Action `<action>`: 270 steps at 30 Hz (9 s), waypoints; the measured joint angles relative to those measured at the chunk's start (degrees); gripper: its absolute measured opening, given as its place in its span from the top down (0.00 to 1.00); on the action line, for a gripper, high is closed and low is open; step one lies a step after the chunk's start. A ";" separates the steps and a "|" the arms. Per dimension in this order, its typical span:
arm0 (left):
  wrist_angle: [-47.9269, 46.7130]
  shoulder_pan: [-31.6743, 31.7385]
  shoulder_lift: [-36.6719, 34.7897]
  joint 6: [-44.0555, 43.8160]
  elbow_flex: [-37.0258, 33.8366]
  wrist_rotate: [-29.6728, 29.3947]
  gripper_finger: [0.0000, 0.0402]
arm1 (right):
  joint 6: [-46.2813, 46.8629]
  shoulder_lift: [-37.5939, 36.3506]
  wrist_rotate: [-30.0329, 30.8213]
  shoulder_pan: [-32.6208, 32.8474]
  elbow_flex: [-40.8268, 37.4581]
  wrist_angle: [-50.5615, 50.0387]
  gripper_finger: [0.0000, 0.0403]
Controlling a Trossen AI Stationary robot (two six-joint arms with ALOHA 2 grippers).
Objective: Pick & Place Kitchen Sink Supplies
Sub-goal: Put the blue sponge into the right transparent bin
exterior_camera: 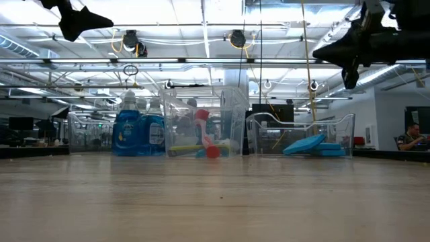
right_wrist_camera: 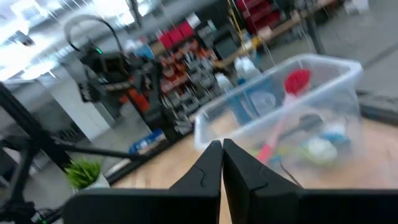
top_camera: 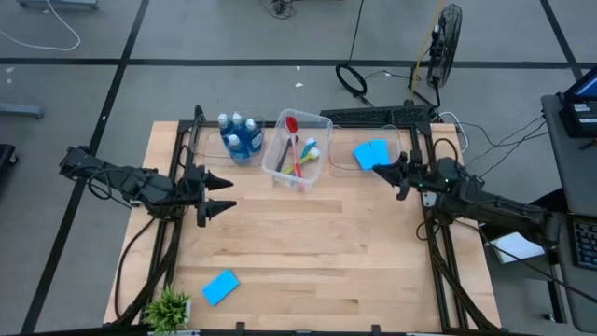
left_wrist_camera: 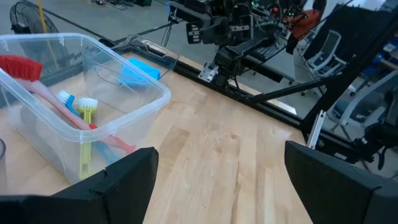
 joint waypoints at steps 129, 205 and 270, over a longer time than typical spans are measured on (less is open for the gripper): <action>-27.98 -25.11 51.09 -67.74 18.78 31.75 0.13 | -1.31 -18.64 -9.10 -0.06 -6.35 -2.08 1.00; -23.76 -22.89 61.68 -57.95 18.78 25.54 0.86 | 0.19 -18.63 -9.10 -0.06 -6.35 -2.10 1.00; -6.26 -21.16 60.61 -60.65 8.24 21.14 0.97 | -1.48 -18.61 -5.67 -0.07 -6.32 -5.53 1.00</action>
